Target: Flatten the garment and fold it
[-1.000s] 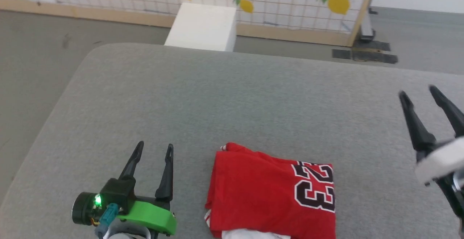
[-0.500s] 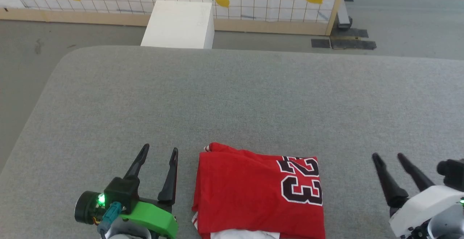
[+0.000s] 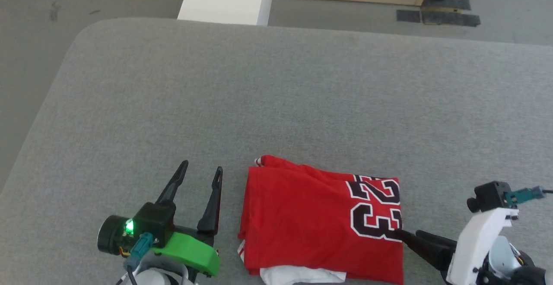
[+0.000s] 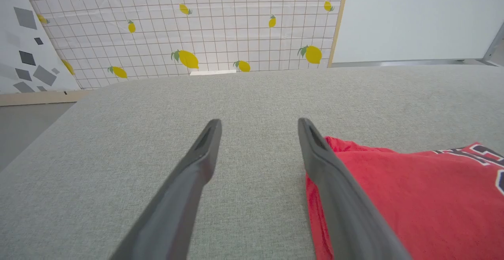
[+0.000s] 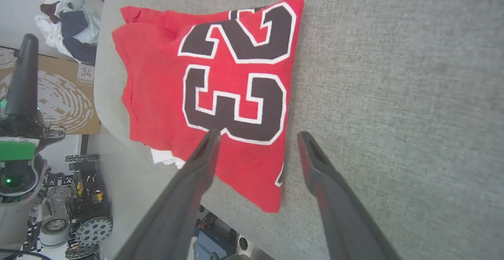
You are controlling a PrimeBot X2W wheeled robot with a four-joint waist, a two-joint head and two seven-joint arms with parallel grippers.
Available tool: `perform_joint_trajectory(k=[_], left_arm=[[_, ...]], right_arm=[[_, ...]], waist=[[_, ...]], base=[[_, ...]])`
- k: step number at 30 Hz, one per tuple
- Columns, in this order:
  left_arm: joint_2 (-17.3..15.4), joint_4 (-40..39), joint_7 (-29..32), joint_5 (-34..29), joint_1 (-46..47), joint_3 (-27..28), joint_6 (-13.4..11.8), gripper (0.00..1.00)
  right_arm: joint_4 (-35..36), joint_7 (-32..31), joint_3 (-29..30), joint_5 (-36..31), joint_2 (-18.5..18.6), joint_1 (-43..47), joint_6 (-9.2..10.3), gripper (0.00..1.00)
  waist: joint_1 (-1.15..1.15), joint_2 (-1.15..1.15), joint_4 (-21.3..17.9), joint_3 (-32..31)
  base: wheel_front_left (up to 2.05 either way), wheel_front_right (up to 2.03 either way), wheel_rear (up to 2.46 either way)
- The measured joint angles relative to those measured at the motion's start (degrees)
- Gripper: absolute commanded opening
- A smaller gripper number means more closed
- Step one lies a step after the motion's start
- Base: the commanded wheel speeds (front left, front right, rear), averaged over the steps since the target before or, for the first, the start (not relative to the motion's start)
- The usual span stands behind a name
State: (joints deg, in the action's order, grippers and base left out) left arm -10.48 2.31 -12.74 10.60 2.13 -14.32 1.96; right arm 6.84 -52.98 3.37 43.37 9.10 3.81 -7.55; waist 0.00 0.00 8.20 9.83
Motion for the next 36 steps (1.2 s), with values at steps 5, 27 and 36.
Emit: perform_joint_trajectory(k=[5, 27, 36], left_arm=[[0.1, 0.3, -0.1, -0.1, 0.6, -0.2, -0.5, 1.00], [0.4, 1.5, -1.1, -0.2, 1.7, -1.3, -1.0, 1.00], [0.4, 1.8, -1.0, 0.0, 1.4, -1.9, -1.2, 1.00]], right_arm=[[-3.3, -3.1, 0.4, -0.9, -1.3, -3.4, 0.00, 1.00], [-10.2, -0.8, -5.9, -7.4, -3.0, -7.4, -0.03, 0.00], [-6.2, 3.8, -13.7, -14.6, 8.6, -12.4, -0.01, 0.00]], waist=[[0.00, 0.00, 1.6, 1.4], [0.00, 0.00, 4.5, 3.1], [0.00, 0.00, 1.7, 0.3]], base=[[0.00, 0.00, 0.00], [0.00, 0.00, 0.00], [0.00, 0.00, 0.00]])
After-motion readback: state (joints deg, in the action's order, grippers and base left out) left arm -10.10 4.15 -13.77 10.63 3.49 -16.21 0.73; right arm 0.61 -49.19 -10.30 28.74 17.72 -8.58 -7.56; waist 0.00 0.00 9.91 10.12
